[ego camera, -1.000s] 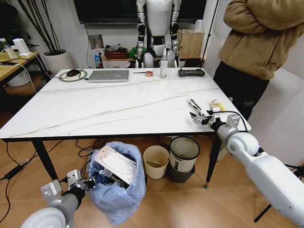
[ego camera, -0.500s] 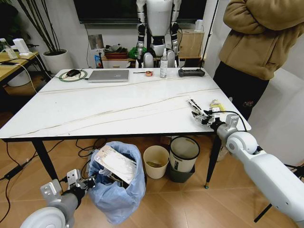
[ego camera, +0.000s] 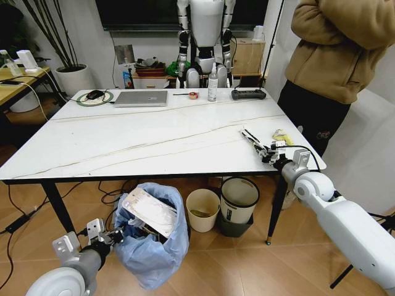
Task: Pick up the trash bin and place the trash from the table into it.
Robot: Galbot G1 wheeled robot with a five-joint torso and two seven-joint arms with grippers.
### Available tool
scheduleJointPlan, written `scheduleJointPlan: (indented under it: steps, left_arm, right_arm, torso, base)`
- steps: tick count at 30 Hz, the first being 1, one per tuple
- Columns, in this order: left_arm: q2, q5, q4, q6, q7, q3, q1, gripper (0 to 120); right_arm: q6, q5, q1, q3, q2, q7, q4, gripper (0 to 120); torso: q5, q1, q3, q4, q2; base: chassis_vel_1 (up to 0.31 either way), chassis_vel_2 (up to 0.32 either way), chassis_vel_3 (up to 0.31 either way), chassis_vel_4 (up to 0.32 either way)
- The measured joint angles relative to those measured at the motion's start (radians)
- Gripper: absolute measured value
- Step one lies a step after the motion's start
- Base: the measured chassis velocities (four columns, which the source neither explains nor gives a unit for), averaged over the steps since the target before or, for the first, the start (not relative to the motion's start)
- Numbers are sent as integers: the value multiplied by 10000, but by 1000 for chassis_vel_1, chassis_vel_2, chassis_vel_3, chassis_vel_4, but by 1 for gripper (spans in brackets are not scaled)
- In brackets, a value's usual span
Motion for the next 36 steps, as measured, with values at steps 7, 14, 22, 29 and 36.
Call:
scheduleJointPlan:
  steps: [7,14,22,29,36]
  left_arm:
    - [-2,-16,1,0,-1,5,-20,0]
    - [25,-84,-72,2,-12,25,-11,0]
    - [140,-200,-147,14,-51,-80,117,0]
    - [159,-244,-189,20,-108,-178,204,0]
    - [122,-304,-109,35,-186,-175,-51,0]
  right_arm:
    - [393,514,-370,152,-296,-298,1269,0]
    - [664,1386,-1279,-199,-1013,-394,3948,0]
    - [1123,1706,-1435,-1735,-440,-538,5315,0]
    - [1787,1298,-833,-3162,319,-1159,4578,0]
    - [2122,1235,-347,-4119,672,-1212,4123,0]
  torso:
    - [-2,0,0,1,0]
    - [0,0,0,-3,1]
    - [-1,-1,0,0,2]
    - [-1,-1,1,0,2]
    - [-1,0,2,1,1]
  base:
    - [0,0,0,0]
    - [0,0,0,0]
    - [0,0,0,0]
    - [0,0,0,0]
    - [0,0,0,0]
